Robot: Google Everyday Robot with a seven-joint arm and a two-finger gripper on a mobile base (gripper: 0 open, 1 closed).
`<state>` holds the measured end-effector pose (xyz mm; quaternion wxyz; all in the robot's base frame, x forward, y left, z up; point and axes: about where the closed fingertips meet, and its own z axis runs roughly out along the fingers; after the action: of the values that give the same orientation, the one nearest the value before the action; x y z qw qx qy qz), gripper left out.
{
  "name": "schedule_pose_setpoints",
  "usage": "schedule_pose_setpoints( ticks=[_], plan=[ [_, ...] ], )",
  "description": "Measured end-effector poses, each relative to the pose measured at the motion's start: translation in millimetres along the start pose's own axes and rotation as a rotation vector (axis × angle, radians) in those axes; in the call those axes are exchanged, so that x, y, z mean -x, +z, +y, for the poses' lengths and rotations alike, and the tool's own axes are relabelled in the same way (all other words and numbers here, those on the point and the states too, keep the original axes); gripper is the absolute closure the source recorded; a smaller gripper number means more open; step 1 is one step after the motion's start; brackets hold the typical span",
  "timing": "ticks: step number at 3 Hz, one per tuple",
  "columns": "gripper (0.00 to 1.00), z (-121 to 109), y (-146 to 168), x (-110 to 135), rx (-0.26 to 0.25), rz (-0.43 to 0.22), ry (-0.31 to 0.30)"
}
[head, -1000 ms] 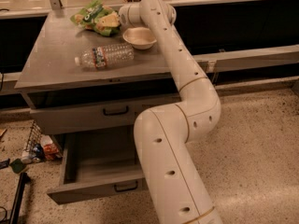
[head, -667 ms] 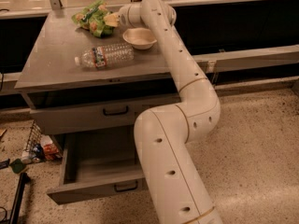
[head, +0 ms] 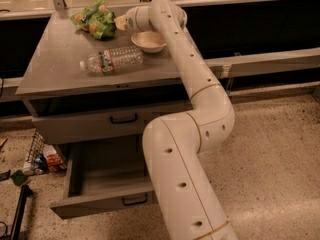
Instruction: Place green rice chip bag into middle drawer
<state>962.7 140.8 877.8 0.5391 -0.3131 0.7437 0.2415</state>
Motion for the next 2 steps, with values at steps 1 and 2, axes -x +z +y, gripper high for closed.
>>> schedule_pose_setpoints(
  ticks=[1,2],
  plan=[
    [1.0,-9.7,-10.0,11.8,-0.026,-0.024,-0.011],
    [1.0,-19.4,-19.3,22.6,-0.057,-0.043,-0.016]
  ],
)
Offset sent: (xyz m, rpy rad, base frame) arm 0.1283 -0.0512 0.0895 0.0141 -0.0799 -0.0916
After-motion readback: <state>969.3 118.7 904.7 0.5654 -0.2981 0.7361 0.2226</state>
